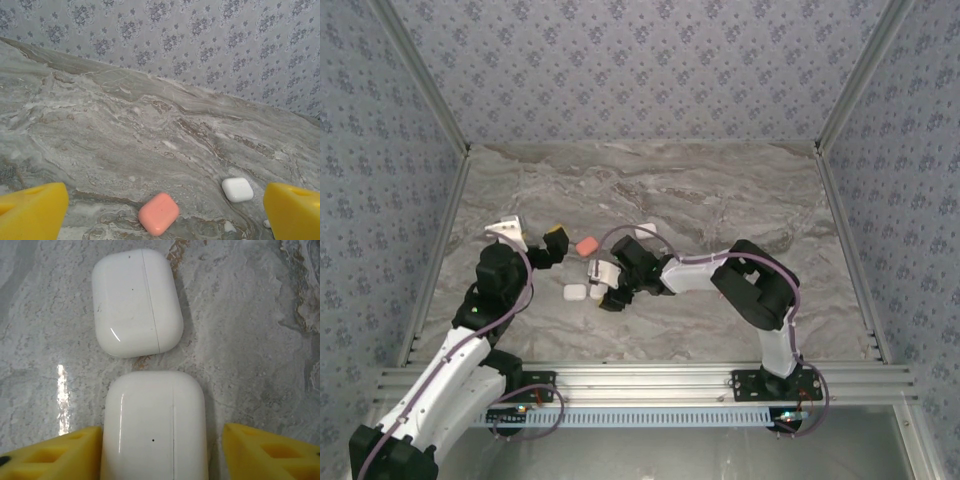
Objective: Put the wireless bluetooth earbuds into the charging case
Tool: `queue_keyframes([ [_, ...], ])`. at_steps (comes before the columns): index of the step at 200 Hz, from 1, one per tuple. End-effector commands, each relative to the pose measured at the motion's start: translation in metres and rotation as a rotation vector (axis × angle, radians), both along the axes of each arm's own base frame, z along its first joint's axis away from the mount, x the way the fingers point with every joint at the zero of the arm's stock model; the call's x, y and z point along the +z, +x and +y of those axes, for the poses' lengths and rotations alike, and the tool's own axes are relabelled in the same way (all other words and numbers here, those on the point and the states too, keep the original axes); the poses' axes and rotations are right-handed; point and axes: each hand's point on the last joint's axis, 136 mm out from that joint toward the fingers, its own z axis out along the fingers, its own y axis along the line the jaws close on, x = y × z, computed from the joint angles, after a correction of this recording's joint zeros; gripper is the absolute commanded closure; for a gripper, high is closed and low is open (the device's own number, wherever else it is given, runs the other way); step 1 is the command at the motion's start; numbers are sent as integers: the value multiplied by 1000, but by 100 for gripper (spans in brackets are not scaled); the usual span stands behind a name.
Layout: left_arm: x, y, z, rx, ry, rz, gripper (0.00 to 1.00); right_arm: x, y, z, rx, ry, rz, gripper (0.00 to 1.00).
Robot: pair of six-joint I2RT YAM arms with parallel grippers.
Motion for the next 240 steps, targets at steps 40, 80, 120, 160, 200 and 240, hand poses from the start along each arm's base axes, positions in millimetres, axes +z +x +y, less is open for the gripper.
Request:
queue_keyframes([
  [40,17,3,-12,-53,-80,-46,1,39,7,-23,-53,-1,-83,54],
  [80,47,-3,-58,-314,-133,-57,2,111,14,-50,-98,94,-211,56],
  [120,81,-19,-105,-613,-223,-43,8,180,19,-88,-145,145,-371,56],
  [160,101,-41,-144,-877,-306,-34,9,227,17,-108,-150,192,-467,56],
  [200,102,-57,-177,-1049,-359,50,8,257,12,-110,-141,236,-522,56],
  [240,100,-57,-191,-1092,-356,81,11,271,9,-108,-130,266,-549,56],
])
